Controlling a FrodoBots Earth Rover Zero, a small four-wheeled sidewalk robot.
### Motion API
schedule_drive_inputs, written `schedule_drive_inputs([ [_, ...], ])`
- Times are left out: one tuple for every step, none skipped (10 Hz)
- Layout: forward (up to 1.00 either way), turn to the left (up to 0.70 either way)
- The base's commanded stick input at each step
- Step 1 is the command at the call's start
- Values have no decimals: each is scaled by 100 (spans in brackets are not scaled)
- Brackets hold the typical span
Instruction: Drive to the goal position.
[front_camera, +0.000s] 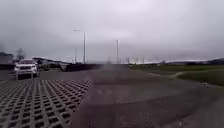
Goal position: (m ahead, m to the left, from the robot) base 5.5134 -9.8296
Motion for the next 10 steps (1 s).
schedule_drive_inputs([
  [5,0],
  [5,0],
  [5,0],
  [5,0],
  [5,0],
  [5,0],
  [5,0],
  [5,0],
  [6,0],
  [6,0],
])
